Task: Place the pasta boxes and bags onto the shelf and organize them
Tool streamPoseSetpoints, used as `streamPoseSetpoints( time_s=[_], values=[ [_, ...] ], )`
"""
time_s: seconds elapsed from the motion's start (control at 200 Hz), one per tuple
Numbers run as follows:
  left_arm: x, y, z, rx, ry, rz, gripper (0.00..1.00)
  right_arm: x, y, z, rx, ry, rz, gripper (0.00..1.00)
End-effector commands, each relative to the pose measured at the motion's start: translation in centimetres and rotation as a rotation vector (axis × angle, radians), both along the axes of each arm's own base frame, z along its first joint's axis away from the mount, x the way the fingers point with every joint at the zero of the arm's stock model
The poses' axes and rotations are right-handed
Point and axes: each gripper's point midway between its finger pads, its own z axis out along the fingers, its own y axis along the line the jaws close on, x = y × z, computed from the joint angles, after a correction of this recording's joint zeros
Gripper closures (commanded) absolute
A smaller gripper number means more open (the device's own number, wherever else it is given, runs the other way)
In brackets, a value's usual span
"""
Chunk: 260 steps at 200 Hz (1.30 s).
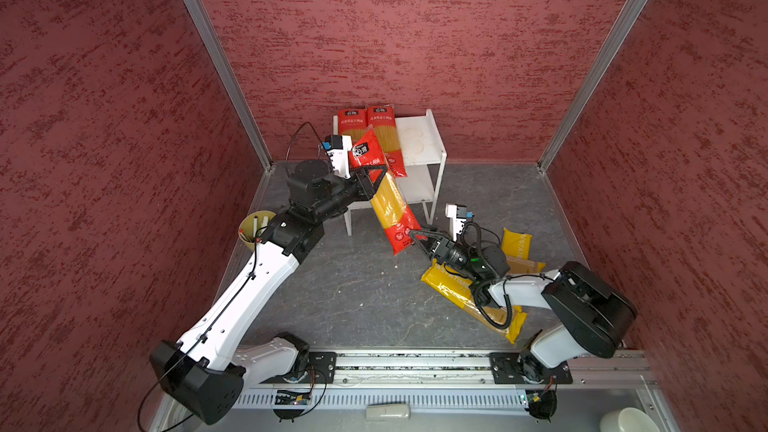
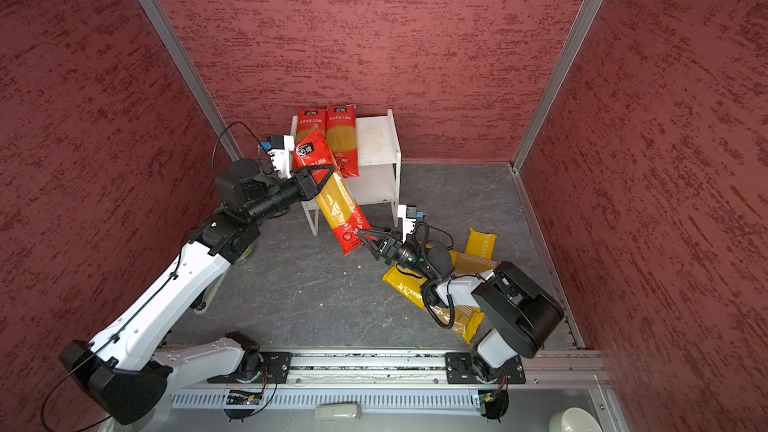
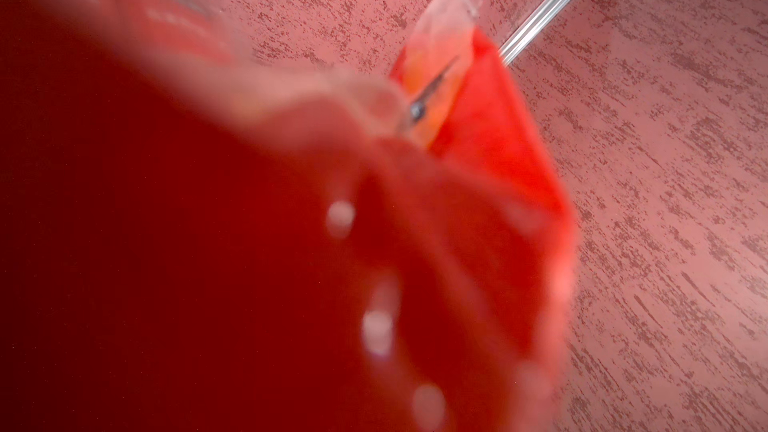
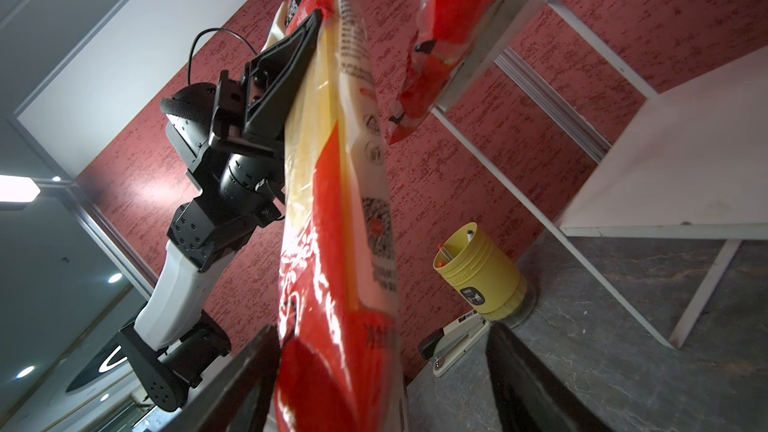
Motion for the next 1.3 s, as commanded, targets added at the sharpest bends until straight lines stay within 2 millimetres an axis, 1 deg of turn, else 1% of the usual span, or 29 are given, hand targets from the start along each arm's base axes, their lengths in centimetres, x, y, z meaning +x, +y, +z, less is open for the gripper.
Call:
streamPoseSetpoints(
  time_s=[0.0, 0.14, 0.276, 0.421, 0.571, 0.701, 0.751, 0.807, 0.892, 0.927, 0.982, 0.992, 1.007, 1.187, 1.298],
  values=[
    [-0.4, 0.8, 6.6, -0.127, -0.157, 0.033, 1.00, -1.1, -0.3, 3.0, 0.091, -0.056, 0.007, 0.21],
    [0.2, 0.4, 6.5, -0.141, -0.141, 0.036, 1.00, -1.6, 0.5, 3.8, 0.098, -0.070, 0.015, 0.22],
    [0.8, 0.1, 6.1, -0.128, -0.122, 0.035, 1.00, -1.9, 0.4, 4.8, 0.118, -0.082, 0.009, 0.25],
    [1.3, -0.5, 5.6, -0.134, -0.094, 0.013, 0.99, -1.3, 0.4, 5.2, 0.107, -0.078, -0.024, 0.32],
    [1.4, -1.0, 5.7, -0.155, -0.076, -0.015, 0.95, -0.5, 0.2, 5.6, 0.119, -0.075, -0.068, 0.45],
    [1.4, -1.6, 6.0, -0.158, -0.066, -0.040, 0.90, 0.0, -0.1, 6.3, 0.150, -0.075, -0.093, 0.63],
    [1.5, -1.8, 6.0, -0.157, -0.061, -0.049, 0.88, 0.1, -0.4, 6.5, 0.163, -0.075, -0.110, 0.68],
    [1.7, -2.1, 5.9, -0.157, -0.051, -0.056, 0.84, 0.2, -0.9, 6.8, 0.181, -0.076, -0.132, 0.73],
    [2.0, -2.5, 5.9, -0.154, -0.044, -0.068, 0.79, 0.3, -1.3, 7.3, 0.194, -0.079, -0.156, 0.79],
    [2.1, -2.6, 5.9, -0.152, -0.041, -0.071, 0.75, 0.4, -1.5, 7.6, 0.196, -0.083, -0.167, 0.81],
    [2.3, -2.6, 5.8, -0.147, -0.037, -0.069, 0.69, 0.9, -1.3, 7.4, 0.179, -0.074, -0.186, 0.85],
    [2.3, -2.6, 5.8, -0.146, -0.036, -0.068, 0.67, 0.5, -1.7, 8.2, 0.194, -0.088, -0.189, 0.86],
    [2.4, -2.6, 5.7, -0.144, -0.032, -0.067, 0.66, 0.5, -1.9, 8.5, 0.197, -0.095, -0.194, 0.87],
    [2.9, -1.6, 5.5, -0.134, -0.024, -0.040, 0.44, 1.0, -2.6, 10.0, 0.200, -0.109, -0.261, 0.92],
    [2.8, -0.9, 5.4, -0.127, -0.025, -0.024, 0.35, 1.8, -3.0, 11.1, 0.196, -0.107, -0.311, 0.96]
  ],
)
